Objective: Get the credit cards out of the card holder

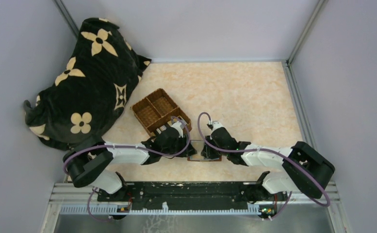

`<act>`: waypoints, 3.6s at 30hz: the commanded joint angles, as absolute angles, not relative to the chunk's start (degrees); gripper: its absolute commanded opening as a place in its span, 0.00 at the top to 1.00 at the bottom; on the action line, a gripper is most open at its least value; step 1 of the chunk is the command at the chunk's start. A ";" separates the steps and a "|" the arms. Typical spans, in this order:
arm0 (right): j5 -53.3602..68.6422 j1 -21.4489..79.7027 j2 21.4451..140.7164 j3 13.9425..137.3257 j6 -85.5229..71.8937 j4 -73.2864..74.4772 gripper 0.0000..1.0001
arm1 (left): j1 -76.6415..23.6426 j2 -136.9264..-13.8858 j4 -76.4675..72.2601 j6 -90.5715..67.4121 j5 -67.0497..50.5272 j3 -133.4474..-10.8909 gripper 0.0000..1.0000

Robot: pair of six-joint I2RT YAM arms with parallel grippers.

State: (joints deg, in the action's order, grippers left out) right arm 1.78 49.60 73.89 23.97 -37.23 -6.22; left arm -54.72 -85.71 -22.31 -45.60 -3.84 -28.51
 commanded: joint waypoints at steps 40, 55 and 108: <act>-4.50 46.77 62.69 27.24 -34.44 3.66 1.00 | -57.31 -76.81 -18.56 -48.13 -3.30 -29.50 0.81; -9.64 40.55 61.60 28.32 -28.14 9.83 0.65 | -57.29 -79.18 -18.64 -50.90 -1.76 -28.31 0.62; 1.97 40.47 59.56 18.80 -33.97 2.34 0.92 | -57.04 -76.82 -15.11 -54.59 3.73 -24.15 0.45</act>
State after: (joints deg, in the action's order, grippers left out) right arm 1.65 40.97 59.64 18.41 -33.67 4.91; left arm -57.36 -76.84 -15.62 -54.48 2.90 -24.80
